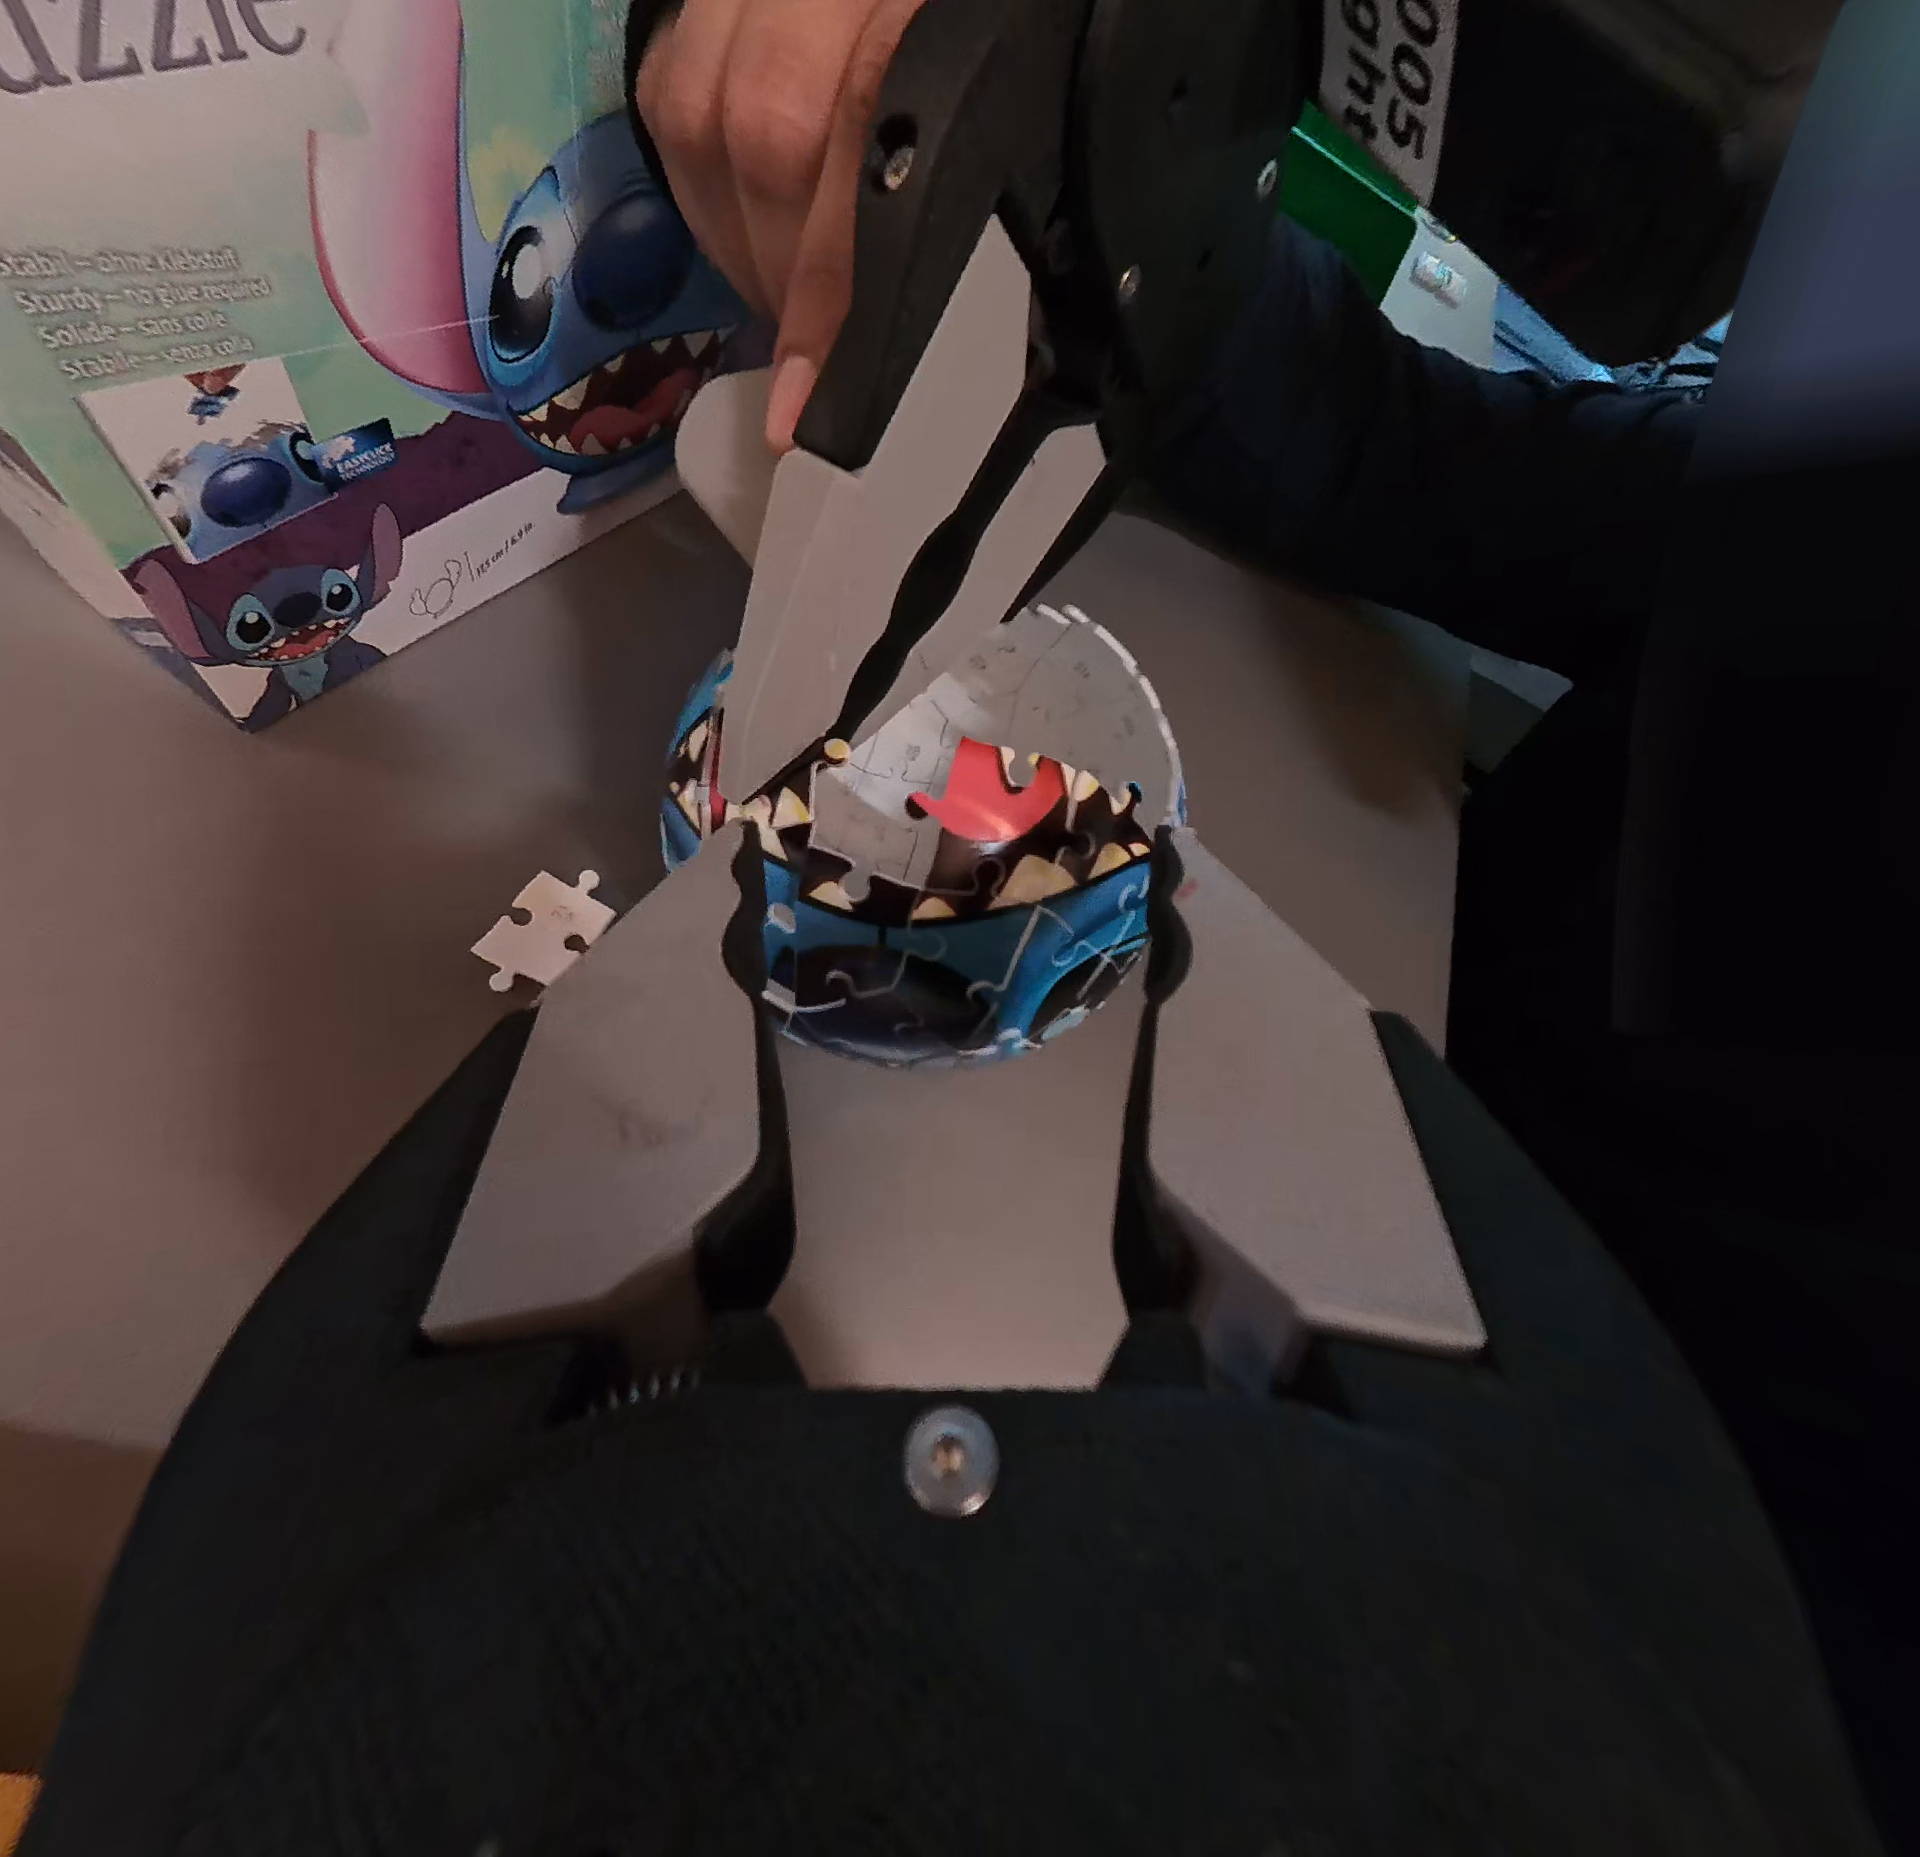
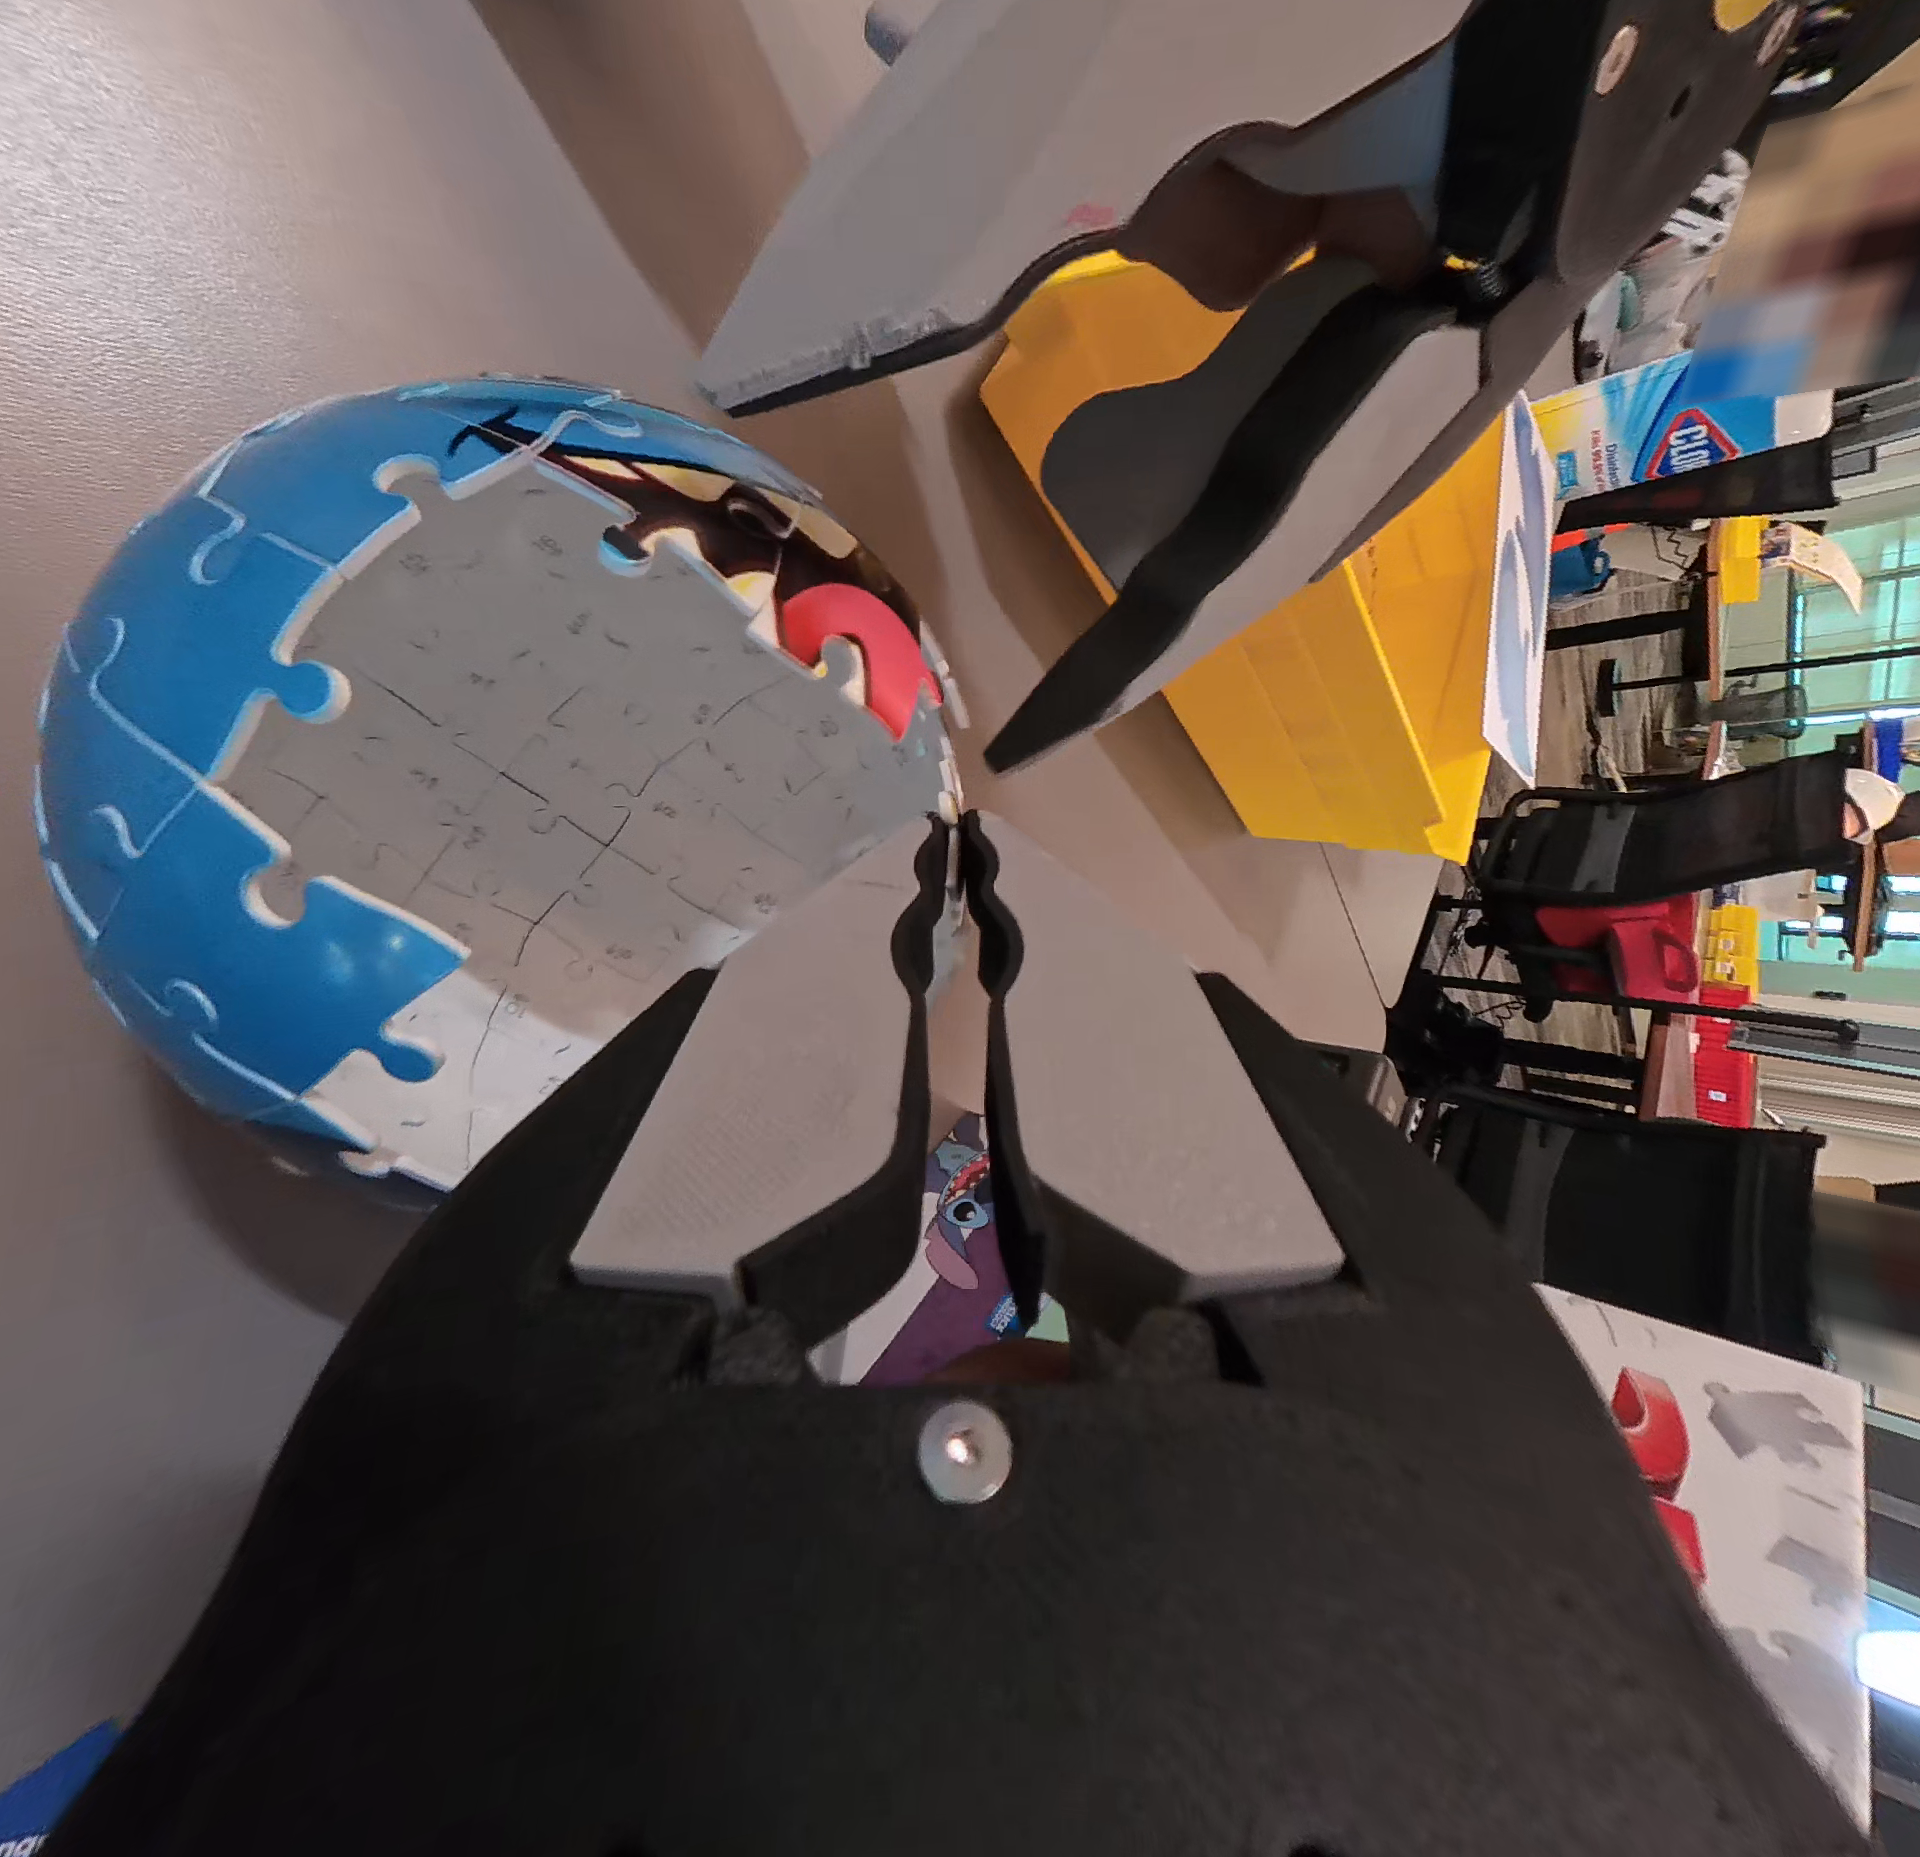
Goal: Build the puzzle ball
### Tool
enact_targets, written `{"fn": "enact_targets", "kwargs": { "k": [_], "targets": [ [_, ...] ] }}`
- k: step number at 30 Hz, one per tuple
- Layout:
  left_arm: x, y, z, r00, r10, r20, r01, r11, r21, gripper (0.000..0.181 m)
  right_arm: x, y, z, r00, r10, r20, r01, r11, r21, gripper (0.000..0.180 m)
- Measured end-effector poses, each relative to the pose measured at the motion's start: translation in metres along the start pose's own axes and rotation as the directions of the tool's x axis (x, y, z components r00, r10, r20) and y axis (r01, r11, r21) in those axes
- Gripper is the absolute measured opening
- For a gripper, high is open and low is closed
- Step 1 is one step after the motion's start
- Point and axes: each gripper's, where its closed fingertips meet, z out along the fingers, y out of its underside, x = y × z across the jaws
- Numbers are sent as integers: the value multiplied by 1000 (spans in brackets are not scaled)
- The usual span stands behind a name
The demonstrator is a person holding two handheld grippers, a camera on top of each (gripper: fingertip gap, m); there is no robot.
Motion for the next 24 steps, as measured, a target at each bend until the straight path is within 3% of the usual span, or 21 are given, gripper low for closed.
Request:
{"fn": "enact_targets", "kwargs": {
  "k": [24],
  "targets": [
    [-2, 13, -15, 996, -85, 5, 84, 996, 16, 74, 8, 6, 8, 999, 18, -43, -18, 1000, -13, 3]
  ]
}}
